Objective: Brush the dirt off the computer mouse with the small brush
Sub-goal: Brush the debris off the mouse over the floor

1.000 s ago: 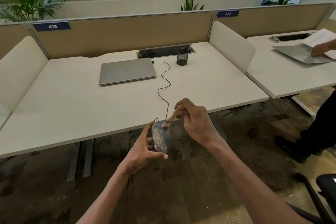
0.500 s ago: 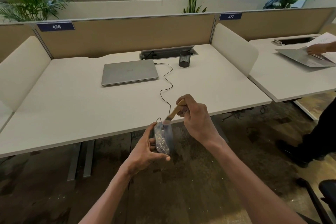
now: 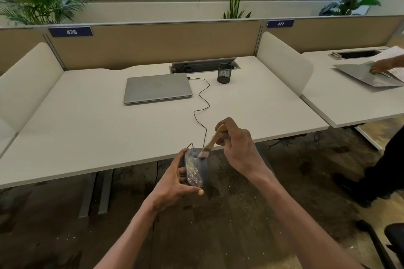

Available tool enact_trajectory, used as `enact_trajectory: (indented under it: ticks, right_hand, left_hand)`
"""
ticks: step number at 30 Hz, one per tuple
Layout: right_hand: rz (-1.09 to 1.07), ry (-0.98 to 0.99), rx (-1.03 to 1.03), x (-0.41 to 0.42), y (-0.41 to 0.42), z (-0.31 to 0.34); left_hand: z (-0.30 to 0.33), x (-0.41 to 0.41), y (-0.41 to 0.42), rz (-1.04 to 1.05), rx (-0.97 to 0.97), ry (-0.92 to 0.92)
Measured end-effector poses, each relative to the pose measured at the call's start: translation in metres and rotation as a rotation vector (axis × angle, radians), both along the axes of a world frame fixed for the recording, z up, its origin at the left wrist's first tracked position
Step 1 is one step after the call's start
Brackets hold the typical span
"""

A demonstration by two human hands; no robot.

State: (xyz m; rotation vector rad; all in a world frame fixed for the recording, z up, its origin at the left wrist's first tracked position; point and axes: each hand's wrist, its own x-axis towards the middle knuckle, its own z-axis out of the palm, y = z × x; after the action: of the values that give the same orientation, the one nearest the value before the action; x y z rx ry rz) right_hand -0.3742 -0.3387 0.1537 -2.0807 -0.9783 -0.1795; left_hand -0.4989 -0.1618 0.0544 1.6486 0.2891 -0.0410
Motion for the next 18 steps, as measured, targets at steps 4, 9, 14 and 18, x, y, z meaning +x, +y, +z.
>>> enact_trajectory:
  ticks: [4,9,14,18]
  right_hand:
    - [-0.006,0.013,-0.013,0.0049,0.003,0.0002]
    - [-0.005,0.012,0.031,0.0047,0.0045,-0.001]
    - [0.021,-0.009,-0.013,0.0076,0.0078,0.0011]
    - [0.027,-0.044,0.005,0.0075,0.0064,0.0025]
  left_hand:
    - [-0.0019,0.0011,-0.0001,-0.005,0.008,-0.002]
    - [-0.0005,0.0029,-0.0002,-0.009,-0.004,-0.006]
    - [-0.0019,0.003,0.002,-0.023,-0.004,0.002]
    - [-0.0035,0.0028,0.0006,-0.018,-0.002,0.005]
